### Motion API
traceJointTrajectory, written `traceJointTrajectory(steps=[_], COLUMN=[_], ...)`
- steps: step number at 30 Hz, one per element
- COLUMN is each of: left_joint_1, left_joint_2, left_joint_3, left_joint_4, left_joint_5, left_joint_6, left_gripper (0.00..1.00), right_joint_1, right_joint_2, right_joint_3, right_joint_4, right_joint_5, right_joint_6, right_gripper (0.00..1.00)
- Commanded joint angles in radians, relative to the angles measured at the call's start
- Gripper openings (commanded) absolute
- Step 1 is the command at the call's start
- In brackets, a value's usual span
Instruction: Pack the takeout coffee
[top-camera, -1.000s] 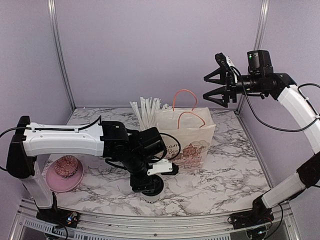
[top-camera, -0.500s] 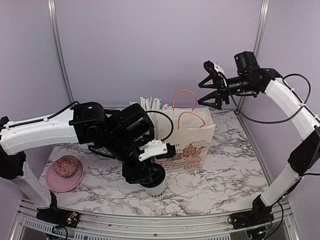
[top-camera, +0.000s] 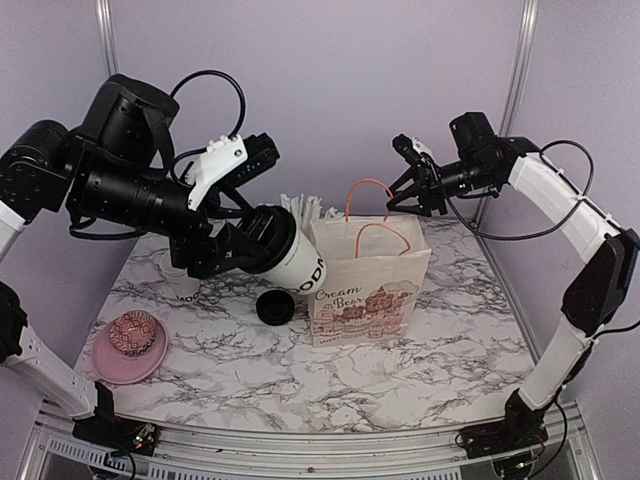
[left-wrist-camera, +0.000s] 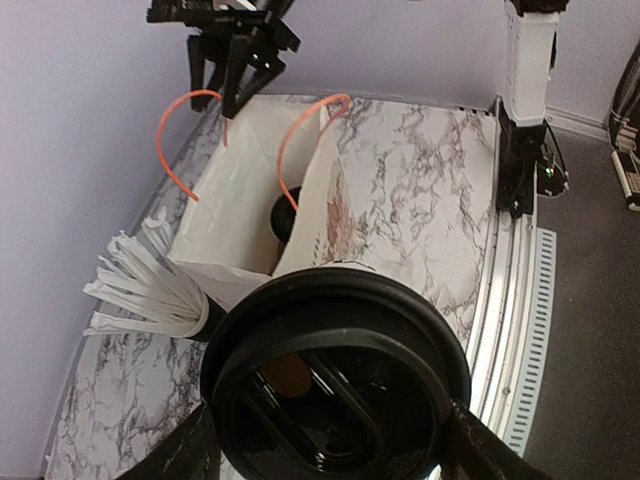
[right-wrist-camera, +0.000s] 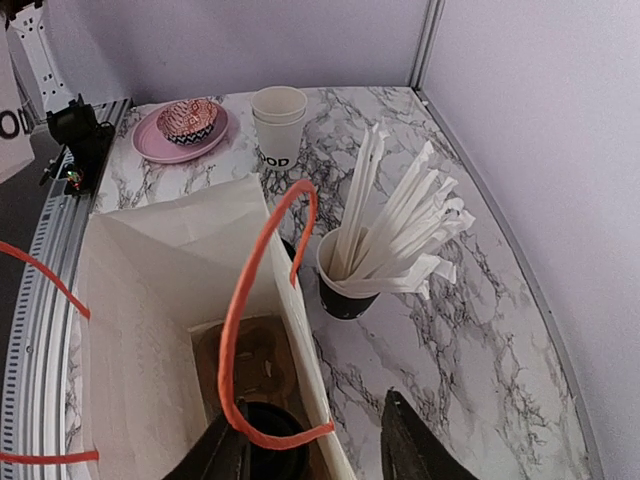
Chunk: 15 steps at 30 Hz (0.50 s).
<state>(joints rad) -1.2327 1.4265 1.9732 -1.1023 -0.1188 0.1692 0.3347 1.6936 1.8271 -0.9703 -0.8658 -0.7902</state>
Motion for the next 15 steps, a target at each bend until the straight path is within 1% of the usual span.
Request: traceJointTrajectory(steps=[1,3,7,11,15], left_joint_1=[-0.005,-0.005,-0.005,-0.004,-0.005], left_joint_2=[0.065,0.115,0.208,0.295,0.349], left_joint_3=[0.126,0.179,0.233,0.283,0.293], left_joint_4=[-0.005,0.015,0.066,0.102,0.128], left_joint_5=[-0.175,-0.218,-0.279,-0.295,-0.311], left_joint_6=[0.027,0.046,0.093,0.127,0.164], left_gripper=[0.56,0.55,0.54,0.53,0.53], right_joint_1=[0.019,0.039,0.104,0.127,0.129], right_joint_2=[-0.038,-0.036,-0.064,-0.149,-0.213], right_joint_3=[0.006,0.006,-0.03,-0.125,-0.187], right_joint_4=[0.075,0.055,0.018,0.059,0.087], right_joint_5=[-0.036,-0.037,-0.002,0.0,-0.015], right_joint_6=[0.045,0.033,0.007,0.025,0.058], right_gripper=[0.34,0.22,0.03,0.01,0.0])
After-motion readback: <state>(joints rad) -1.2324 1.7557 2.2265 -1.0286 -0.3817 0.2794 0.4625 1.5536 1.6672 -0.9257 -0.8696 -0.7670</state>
